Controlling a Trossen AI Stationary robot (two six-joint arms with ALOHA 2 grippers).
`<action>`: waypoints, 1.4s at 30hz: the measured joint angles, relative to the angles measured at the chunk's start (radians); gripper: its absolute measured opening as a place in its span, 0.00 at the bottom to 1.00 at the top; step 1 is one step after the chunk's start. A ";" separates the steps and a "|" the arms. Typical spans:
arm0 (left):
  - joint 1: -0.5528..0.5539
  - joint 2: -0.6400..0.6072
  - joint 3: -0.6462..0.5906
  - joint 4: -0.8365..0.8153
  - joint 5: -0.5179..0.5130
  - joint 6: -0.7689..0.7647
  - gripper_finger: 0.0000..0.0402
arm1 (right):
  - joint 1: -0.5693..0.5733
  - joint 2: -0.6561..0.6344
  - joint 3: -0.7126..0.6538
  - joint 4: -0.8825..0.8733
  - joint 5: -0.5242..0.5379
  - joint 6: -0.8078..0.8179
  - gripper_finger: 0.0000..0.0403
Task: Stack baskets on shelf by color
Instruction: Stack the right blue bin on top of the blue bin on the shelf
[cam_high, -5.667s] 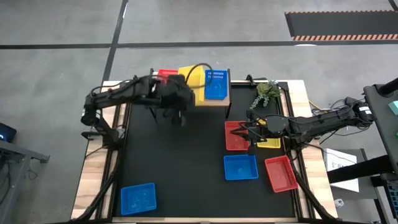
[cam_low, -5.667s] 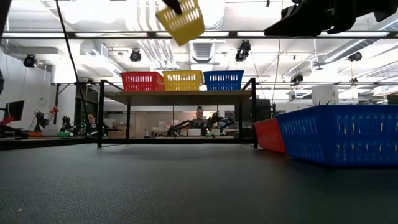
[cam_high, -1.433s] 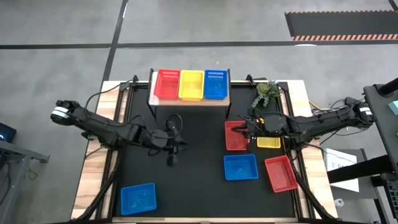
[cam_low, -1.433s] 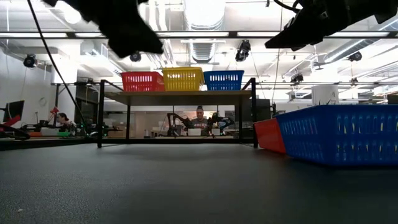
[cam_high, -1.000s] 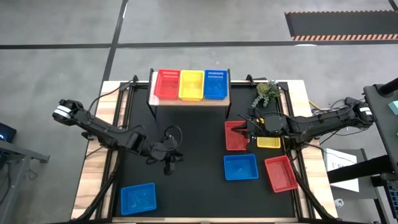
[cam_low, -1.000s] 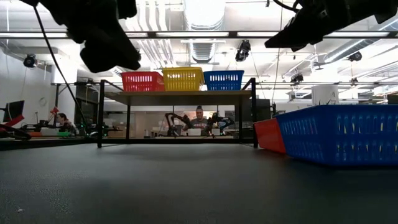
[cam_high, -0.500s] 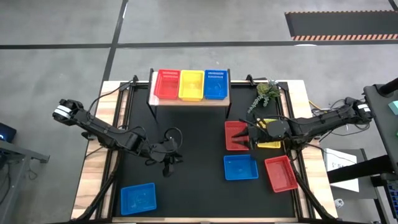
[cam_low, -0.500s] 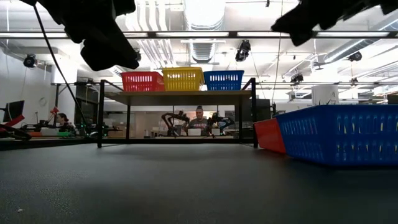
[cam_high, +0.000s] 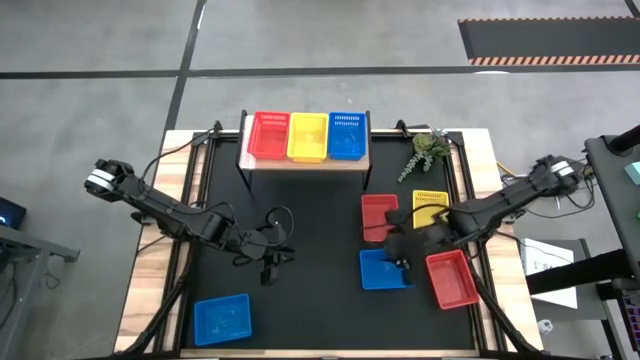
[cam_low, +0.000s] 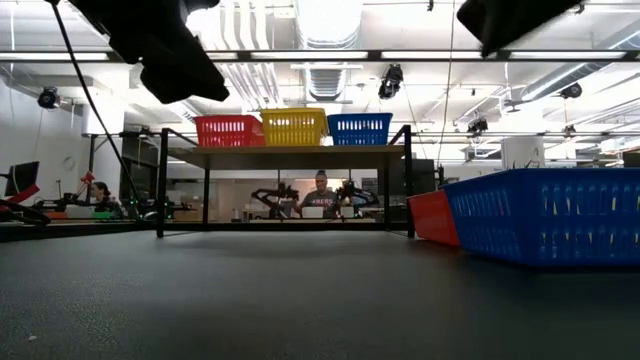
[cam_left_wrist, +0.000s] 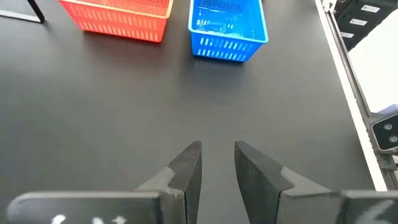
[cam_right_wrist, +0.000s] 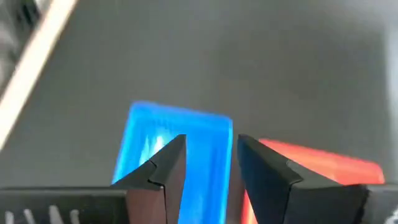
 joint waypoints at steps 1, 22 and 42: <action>0.000 0.000 0.000 0.000 0.000 0.001 0.20 | 0.006 0.033 0.045 -0.090 0.000 0.000 0.34; 0.001 -0.001 0.004 0.000 -0.024 0.000 0.20 | 0.294 0.427 0.265 -0.614 0.014 -0.476 0.30; 0.000 -0.001 0.012 -0.002 -0.024 0.001 0.20 | 0.284 0.489 0.170 -0.569 0.002 -0.560 0.30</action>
